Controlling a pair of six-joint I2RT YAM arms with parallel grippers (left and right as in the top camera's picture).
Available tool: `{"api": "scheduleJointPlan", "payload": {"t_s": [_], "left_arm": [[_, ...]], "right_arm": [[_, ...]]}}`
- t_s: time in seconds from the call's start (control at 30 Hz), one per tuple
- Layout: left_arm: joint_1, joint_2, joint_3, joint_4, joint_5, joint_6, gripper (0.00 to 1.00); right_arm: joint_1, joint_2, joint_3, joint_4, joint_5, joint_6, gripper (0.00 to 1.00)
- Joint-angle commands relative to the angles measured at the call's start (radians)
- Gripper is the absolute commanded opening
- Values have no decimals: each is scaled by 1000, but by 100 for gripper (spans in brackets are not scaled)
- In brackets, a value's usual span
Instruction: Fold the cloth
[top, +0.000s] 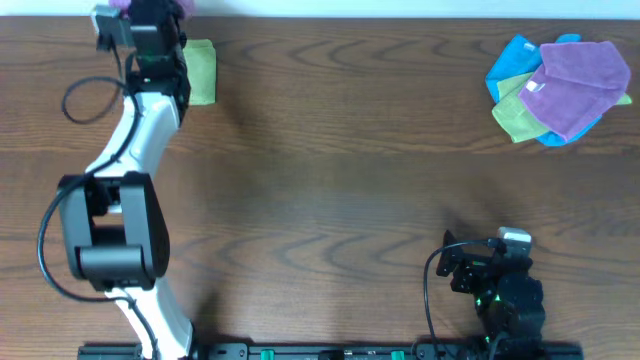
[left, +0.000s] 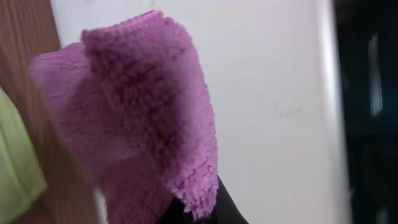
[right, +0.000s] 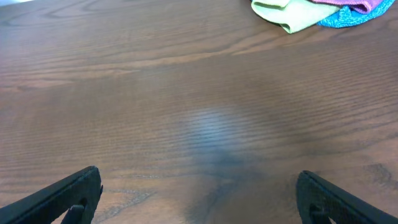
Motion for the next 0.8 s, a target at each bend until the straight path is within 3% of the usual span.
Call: {"api": "scheduleJointPlan", "payload": {"t_s": [0.0,0.2,0.77], "left_arm": [[21,23,39,-31,102,159,6],[32,45,39,-18,154,280,6],[30,161,40,64,132,246,6]], "right_arm": [[-6,-5,-4,-1,-4,12,99],[-6,-5,-4,-1,-4,12,99],[-6,-5,-4,-1,-4,12,99]]}}
